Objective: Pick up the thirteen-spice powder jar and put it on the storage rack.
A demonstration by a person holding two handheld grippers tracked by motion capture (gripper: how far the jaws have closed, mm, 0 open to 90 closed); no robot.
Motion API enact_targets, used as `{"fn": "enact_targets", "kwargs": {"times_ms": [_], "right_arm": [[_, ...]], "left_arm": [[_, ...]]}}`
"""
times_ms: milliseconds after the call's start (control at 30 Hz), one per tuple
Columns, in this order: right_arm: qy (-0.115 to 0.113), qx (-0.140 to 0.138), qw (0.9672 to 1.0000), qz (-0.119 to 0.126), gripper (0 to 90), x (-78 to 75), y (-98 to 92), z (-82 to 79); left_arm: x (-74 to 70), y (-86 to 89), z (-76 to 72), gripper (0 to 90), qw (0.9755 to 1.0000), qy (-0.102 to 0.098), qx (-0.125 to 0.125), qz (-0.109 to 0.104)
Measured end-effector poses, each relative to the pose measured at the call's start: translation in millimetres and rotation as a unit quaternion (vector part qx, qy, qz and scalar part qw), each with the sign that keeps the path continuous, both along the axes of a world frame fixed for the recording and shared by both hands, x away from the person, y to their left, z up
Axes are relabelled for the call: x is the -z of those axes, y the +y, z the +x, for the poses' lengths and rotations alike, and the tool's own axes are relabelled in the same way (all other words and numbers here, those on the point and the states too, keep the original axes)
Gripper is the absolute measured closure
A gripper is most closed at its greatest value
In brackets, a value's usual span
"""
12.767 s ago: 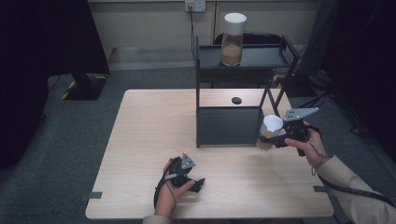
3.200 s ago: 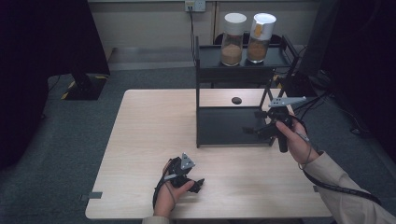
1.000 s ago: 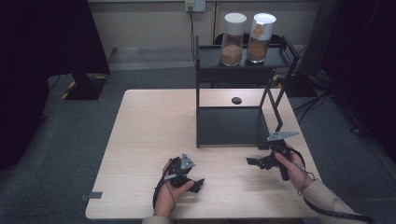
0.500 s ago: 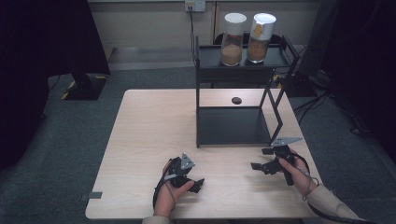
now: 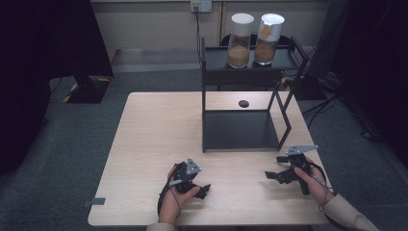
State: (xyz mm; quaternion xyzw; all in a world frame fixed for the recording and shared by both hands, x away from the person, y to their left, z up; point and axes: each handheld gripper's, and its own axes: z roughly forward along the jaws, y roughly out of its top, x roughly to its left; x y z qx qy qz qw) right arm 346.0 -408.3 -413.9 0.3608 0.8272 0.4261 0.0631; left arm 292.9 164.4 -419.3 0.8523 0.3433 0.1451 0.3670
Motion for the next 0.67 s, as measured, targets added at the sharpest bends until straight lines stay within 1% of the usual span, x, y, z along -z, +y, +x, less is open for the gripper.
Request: {"fn": "enact_targets", "kwargs": {"times_ms": [67,133,200,300,400,533,667], "right_arm": [[-0.002,0.0,1.0,-0.004,1.9,0.3,-3.1,-1.9],[-0.01,-0.002,0.9997,-0.02,1.8,-1.2,-3.5,-5.2],[-0.013,-0.004,0.9996,-0.024,1.9,-1.2,-6.3,-7.2],[-0.021,-0.008,0.9989,-0.041,1.9,-2.8,-8.0,-11.2],[-0.026,-0.013,0.9982,-0.052,1.8,-3.9,-10.2,-15.1],[-0.036,-0.02,0.9962,-0.076,1.9,-6.2,-9.5,-21.5],[-0.04,-0.026,0.995,-0.089,1.9,-9.2,-9.2,-24.4]], "left_arm": [[0.0,0.0,0.0,0.0,1.0,0.0,0.0,0.0],[0.0,0.0,0.0,0.0,1.0,0.0,0.0,0.0],[0.0,0.0,0.0,0.0,1.0,0.0,0.0,0.0],[0.0,0.0,0.0,0.0,1.0,0.0,0.0,0.0],[-0.1,0.0,0.1,0.0,1.0,0.0,0.0,0.0],[-0.1,0.0,0.1,0.0,1.0,0.0,0.0,0.0],[-0.2,0.0,0.1,0.0,1.0,0.0,0.0,0.0]]}}
